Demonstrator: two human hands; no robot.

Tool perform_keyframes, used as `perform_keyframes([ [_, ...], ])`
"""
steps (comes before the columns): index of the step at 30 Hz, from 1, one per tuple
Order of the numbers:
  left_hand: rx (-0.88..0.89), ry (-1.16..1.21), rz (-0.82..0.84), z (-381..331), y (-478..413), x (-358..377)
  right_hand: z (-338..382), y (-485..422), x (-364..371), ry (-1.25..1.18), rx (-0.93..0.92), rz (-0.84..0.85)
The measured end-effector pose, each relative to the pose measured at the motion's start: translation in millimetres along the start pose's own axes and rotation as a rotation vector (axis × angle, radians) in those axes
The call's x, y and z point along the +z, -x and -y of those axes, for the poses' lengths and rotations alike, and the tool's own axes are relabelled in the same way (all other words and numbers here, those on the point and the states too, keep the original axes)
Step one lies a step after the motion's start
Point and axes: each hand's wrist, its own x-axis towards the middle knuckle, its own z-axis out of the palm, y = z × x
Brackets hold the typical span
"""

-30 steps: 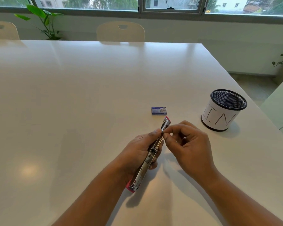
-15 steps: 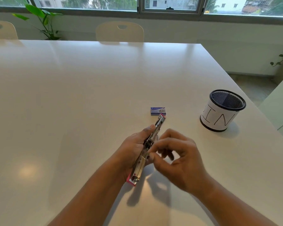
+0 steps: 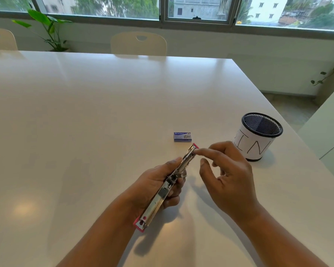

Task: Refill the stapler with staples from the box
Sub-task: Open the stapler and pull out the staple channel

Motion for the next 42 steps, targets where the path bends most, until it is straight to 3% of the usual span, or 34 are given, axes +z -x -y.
perform_keyframes([
  [7, -0.005, -0.028, 0.02, -2.8, 6.7, 5.4, 2.5, -0.5, -1.0, 0.088, -0.043, -0.001],
  [14, 0.015, 0.002, -0.017, -1.1, 5.3, 4.1, 14.8, 6.6, 5.7, -0.023, -0.107, 0.106],
  [18, 0.015, 0.016, 0.003, -2.4, 5.9, 4.6, 17.5, 6.3, 5.7, -0.129, -0.055, 0.087],
  [21, -0.001, 0.021, 0.027, -4.7, 6.6, 5.6, 20.8, 5.2, 7.2, -0.281, 0.195, -0.033],
  [23, -0.006, 0.014, 0.009, -5.5, 6.1, 4.4, 25.5, 6.2, 11.2, -0.439, 0.523, -0.067],
  [27, 0.046, -0.038, -0.004, -5.4, 4.8, 3.3, 28.6, 14.5, 19.1, -1.231, 1.286, -0.083],
  [30, 0.057, -0.114, 0.02, -6.9, 7.2, 6.2, 36.7, 16.2, 21.2, -1.445, 1.43, -0.04],
  [34, 0.118, -0.396, 0.041, -11.0, 16.1, 15.6, 46.5, 17.1, 22.2, -1.556, 1.488, 0.008],
  [40, 0.297, -1.439, -0.26, -11.6, 36.1, 31.9, 50.5, 22.2, 19.4, -1.623, 1.633, -0.027],
  [42, 0.317, -1.623, -0.287, -11.6, 42.2, 38.3, 54.0, 25.9, 19.8, -1.658, 1.653, -0.023],
])
